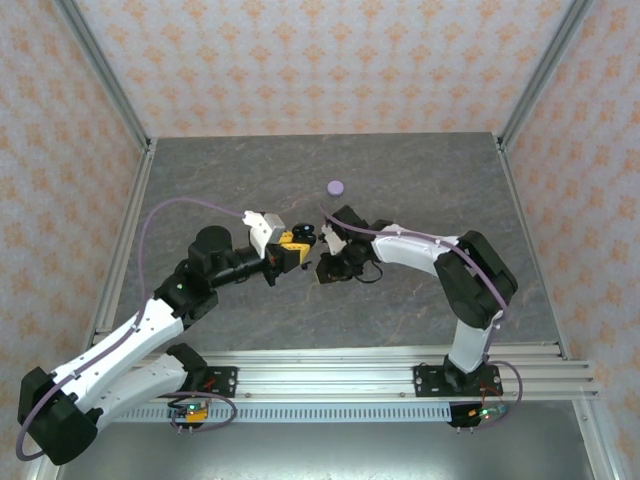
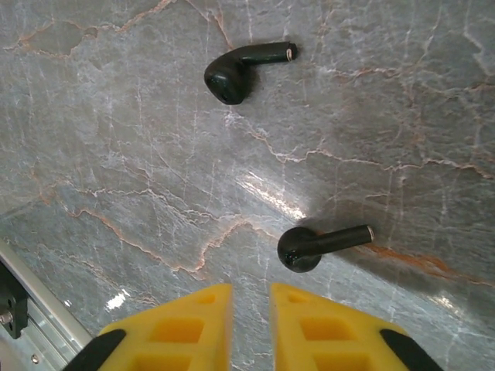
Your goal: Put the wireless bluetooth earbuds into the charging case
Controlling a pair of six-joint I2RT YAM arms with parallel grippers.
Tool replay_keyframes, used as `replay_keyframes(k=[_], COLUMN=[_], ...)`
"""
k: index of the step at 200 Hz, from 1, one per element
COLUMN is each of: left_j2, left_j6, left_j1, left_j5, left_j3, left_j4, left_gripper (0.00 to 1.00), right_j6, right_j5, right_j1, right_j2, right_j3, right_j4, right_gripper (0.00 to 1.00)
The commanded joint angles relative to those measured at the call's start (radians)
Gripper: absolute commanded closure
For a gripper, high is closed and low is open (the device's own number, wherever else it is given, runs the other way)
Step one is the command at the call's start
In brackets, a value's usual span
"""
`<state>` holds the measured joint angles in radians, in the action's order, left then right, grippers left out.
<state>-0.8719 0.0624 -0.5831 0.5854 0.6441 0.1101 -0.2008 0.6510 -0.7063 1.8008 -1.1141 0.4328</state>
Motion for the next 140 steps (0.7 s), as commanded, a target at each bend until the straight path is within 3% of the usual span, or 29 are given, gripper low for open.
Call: replay_keyframes(k=[1,73,140], left_j2=[0.020,0.025,0.050], left_j6=[0.002,0.002,-0.001], left_j1=[-0.006,-0.006,-0.006], left_j5=[-0.023,-0.028,-0.032], left_j3=[-0.003,-0.006,-0.008], left_j4=[-0.012,-0.016,-0.022], left_gripper=[0.83,0.83,0.83], right_j6=[0.016,0.059,0.172], right_j5=[0.001,-0.044,-0.138], right_j1=[-0.010,-0.017,-0.018], right_j2=[0.013,0.009,0.100], right_j3=[-0.025,-0.070,-0.185], right_j4=[0.003,0.038,0.168], right_gripper=[0.74,0.59,0.48])
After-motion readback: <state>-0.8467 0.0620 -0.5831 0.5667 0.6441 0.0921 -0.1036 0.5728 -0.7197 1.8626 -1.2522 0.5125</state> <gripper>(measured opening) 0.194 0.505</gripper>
